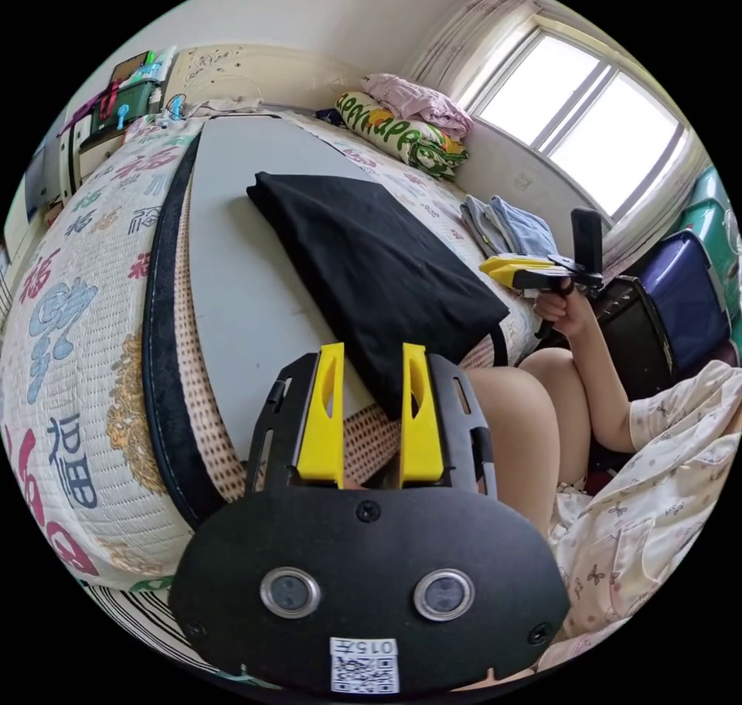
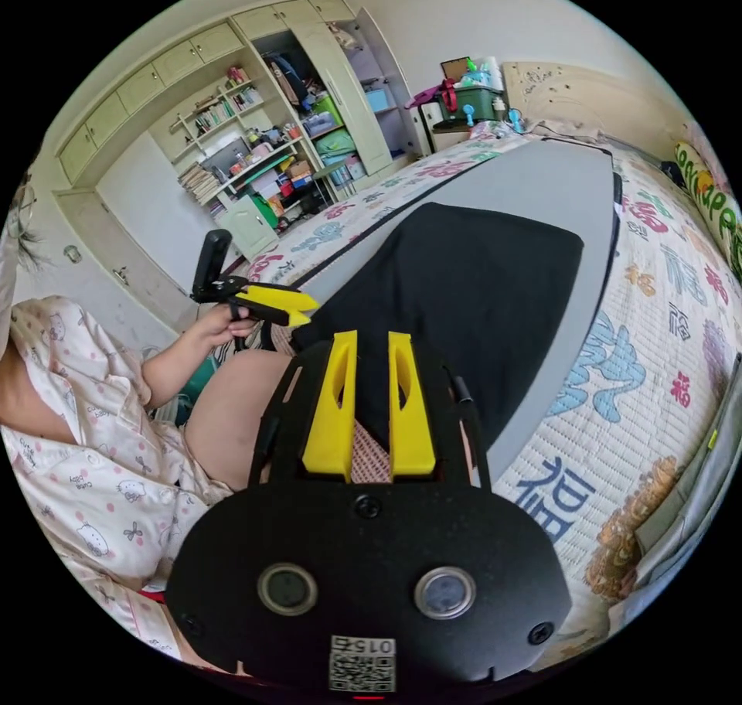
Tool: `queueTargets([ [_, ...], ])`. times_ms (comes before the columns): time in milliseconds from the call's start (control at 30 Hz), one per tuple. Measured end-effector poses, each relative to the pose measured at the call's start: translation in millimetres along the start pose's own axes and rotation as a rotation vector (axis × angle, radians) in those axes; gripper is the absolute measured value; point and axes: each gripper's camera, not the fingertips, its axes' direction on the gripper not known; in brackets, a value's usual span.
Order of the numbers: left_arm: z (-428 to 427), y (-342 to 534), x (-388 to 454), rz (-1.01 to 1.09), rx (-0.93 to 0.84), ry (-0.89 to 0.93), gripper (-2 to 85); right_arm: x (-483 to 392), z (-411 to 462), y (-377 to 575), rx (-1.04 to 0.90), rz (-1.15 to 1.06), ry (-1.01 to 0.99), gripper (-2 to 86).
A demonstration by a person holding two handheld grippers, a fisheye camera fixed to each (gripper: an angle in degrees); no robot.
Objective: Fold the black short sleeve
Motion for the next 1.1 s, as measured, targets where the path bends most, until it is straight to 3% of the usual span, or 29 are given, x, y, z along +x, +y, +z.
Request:
queueTargets([
  [400,21.3,37.9,-40.1,0.022,0.007,-0.076,8.5,31.2,13.9,2.3,0.043,0.167,0.078,7.4],
  [533,26.5,46.8,-62.1,0.0,0.031,-0.078,6.1,47.8,16.7,-0.6,0.051,0.289,0.195,8.4],
  [700,26.5,58.4,-79.5,0.02,0.065,-0.09,1.5,65.5,17.2,1.6,0.06,0.378,0.162,7.1],
  [933,33.3,75.7,-111.0,0.008,0.062,-0.099,-0.1,51.0,56.6,5.5,-0.147,0.345,0.189,2.7],
  [1100,47.1,78.3,-120.8,0.056,0.03,-0.188,0.0,31.9,58.3,21.4,-0.149,0.345,0.22,-0.1],
])
